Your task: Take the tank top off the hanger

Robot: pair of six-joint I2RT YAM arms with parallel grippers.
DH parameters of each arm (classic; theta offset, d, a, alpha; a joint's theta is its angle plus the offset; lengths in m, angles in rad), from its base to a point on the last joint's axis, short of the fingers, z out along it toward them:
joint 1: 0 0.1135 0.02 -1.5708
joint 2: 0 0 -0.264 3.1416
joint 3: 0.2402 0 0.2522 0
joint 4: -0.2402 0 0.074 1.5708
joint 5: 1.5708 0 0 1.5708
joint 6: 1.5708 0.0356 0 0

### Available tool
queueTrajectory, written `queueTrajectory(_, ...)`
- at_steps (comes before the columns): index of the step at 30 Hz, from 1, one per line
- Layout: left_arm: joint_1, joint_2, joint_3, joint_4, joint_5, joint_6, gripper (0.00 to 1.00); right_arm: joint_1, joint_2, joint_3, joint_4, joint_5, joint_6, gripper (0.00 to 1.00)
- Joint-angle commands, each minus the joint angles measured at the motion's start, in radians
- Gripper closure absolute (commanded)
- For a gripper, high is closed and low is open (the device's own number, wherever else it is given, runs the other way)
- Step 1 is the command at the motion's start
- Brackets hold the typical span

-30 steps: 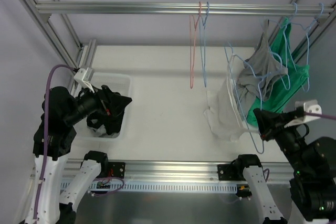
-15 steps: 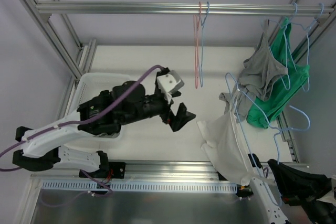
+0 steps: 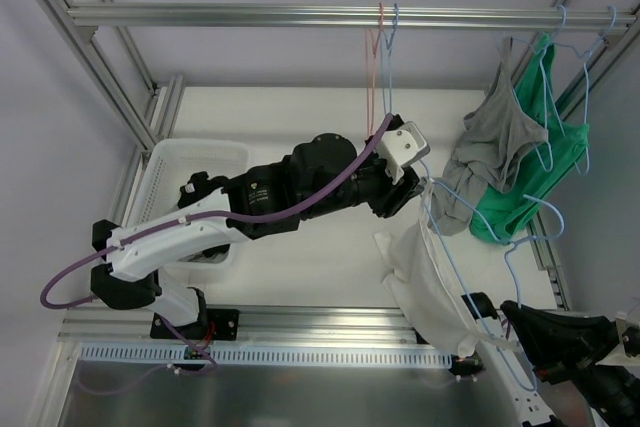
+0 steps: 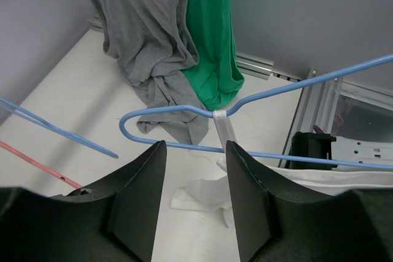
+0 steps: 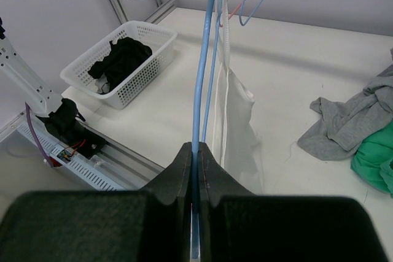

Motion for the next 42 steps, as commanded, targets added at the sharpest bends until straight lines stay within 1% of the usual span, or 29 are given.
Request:
queueTrajectory(1, -0.008, -0.005, 0.008, 0.063, 0.012, 0.023, 0.56, 0.010, 0.053, 0.012, 0.008, -0.020, 0.002, 1.00)
queueTrajectory(2, -0.008, -0.003, 0.003, 0.065, 0.020, 0.022, 0.56, 0.009, 0.055, 0.010, 0.017, -0.020, 0.002, 1.00)
queueTrajectory(5, -0.008, 0.006, -0.003, 0.077, 0.039, 0.013, 0.49, 0.010, 0.059, -0.003, 0.039, -0.036, 0.005, 1.00)
queueTrajectory(7, -0.008, 0.018, -0.001, 0.086, 0.058, 0.007, 0.49, 0.009, 0.058, -0.019, 0.056, -0.043, 0.007, 1.00)
queueTrajectory(8, -0.008, 0.024, 0.000, 0.090, 0.061, 0.002, 0.49, 0.009, 0.056, -0.022, 0.062, -0.042, 0.007, 1.00)
queueTrajectory(11, -0.008, 0.037, -0.003, 0.093, 0.069, -0.015, 0.55, 0.009, 0.062, -0.016, 0.063, -0.024, 0.001, 1.00)
queueTrajectory(14, -0.008, 0.043, -0.026, 0.099, 0.047, -0.029, 0.60, 0.009, 0.066, -0.014, 0.068, -0.026, -0.004, 1.00)
queueTrajectory(19, -0.008, 0.037, -0.070, 0.116, -0.025, -0.038, 0.59, 0.010, 0.078, -0.008, 0.073, -0.007, -0.010, 1.00)
queueTrajectory(20, -0.008, 0.030, -0.079, 0.128, -0.032, -0.036, 0.61, 0.012, 0.078, -0.005, 0.076, -0.005, -0.010, 1.00)
queueTrajectory(21, -0.008, 0.023, -0.098, 0.134, -0.034, -0.038, 0.65, 0.012, 0.081, -0.003, 0.077, -0.004, -0.008, 1.00)
queueTrajectory(24, -0.008, 0.007, -0.133, 0.171, -0.026, -0.038, 0.71, 0.012, 0.079, -0.003, 0.090, -0.002, -0.008, 1.00)
queueTrajectory(25, -0.008, 0.001, -0.138, 0.175, -0.022, -0.038, 0.76, 0.012, 0.082, -0.003, 0.093, -0.002, -0.007, 1.00)
queueTrajectory(27, -0.008, -0.005, -0.147, 0.186, -0.010, -0.038, 0.79, 0.012, 0.089, -0.006, 0.094, 0.003, -0.010, 1.00)
queueTrajectory(28, -0.008, -0.009, -0.150, 0.191, 0.000, -0.036, 0.82, 0.012, 0.090, -0.011, 0.094, 0.007, -0.011, 1.00)
queueTrajectory(30, -0.008, -0.017, -0.162, 0.201, 0.004, -0.067, 0.89, 0.013, 0.092, -0.019, 0.097, 0.001, -0.013, 1.00)
queueTrajectory(31, -0.008, -0.019, -0.165, 0.203, 0.003, -0.069, 1.00, 0.012, 0.092, -0.022, 0.097, 0.003, -0.015, 1.00)
queueTrajectory(35, -0.008, -0.048, -0.190, 0.211, 0.001, -0.075, 1.00, 0.015, 0.087, -0.029, 0.097, 0.027, -0.021, 1.00)
queueTrajectory(38, -0.008, -0.069, -0.210, 0.212, -0.035, -0.084, 1.00, 0.015, 0.089, -0.046, 0.096, 0.039, -0.034, 1.00)
queueTrajectory(39, -0.008, -0.083, -0.213, 0.212, -0.060, -0.089, 1.00, 0.016, 0.087, -0.054, 0.097, 0.036, -0.039, 1.00)
queueTrajectory(40, -0.008, -0.091, -0.218, 0.212, -0.122, -0.096, 1.00, 0.019, 0.087, -0.066, 0.099, 0.029, -0.045, 1.00)
queueTrajectory(42, -0.007, -0.118, -0.236, 0.212, -0.193, -0.108, 1.00, 0.023, 0.078, -0.080, 0.102, 0.001, -0.074, 1.00)
